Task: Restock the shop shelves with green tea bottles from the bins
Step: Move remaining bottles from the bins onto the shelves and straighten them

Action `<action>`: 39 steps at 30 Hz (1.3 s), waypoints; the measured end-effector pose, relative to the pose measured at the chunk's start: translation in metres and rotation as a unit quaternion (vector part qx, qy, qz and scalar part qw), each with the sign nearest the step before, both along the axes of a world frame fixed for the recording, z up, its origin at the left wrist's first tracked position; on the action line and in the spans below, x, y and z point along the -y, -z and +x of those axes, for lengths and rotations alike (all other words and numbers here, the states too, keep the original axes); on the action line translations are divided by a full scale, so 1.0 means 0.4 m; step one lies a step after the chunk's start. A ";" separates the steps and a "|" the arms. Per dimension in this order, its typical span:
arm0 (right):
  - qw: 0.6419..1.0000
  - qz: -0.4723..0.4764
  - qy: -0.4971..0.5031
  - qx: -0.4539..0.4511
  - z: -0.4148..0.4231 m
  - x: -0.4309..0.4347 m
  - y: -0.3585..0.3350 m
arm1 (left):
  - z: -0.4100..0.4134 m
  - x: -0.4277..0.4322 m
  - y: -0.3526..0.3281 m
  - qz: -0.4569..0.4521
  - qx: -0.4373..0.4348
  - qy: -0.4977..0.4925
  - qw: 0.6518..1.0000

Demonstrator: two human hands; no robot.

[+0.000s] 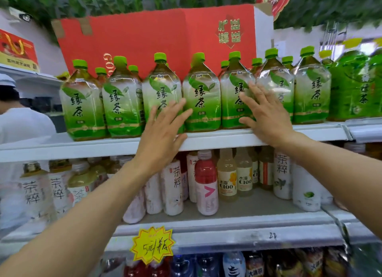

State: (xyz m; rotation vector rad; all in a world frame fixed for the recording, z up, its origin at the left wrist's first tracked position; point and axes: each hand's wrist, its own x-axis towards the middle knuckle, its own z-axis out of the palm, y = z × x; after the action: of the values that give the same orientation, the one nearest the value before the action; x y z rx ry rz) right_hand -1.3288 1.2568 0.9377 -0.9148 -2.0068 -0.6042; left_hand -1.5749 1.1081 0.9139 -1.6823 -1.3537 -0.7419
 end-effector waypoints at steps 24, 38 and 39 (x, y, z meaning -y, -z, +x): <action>0.997 0.041 -0.059 0.012 -0.385 0.177 0.006 | -0.337 0.067 -0.035 -0.060 0.129 -0.026 0.990; 1.000 0.018 -0.018 0.017 -0.417 0.184 -0.009 | -0.311 0.051 -0.048 -0.084 0.150 -0.031 0.985; 1.000 0.017 -0.021 0.015 -0.416 0.184 -0.009 | -0.311 0.057 -0.051 -0.085 0.144 -0.030 0.985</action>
State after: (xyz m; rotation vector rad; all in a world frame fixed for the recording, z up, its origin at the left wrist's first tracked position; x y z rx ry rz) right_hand -1.4951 1.1832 0.9414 -0.8451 -2.0325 -0.6299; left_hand -1.6993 1.0852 0.9342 -1.7048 -1.7032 -0.8816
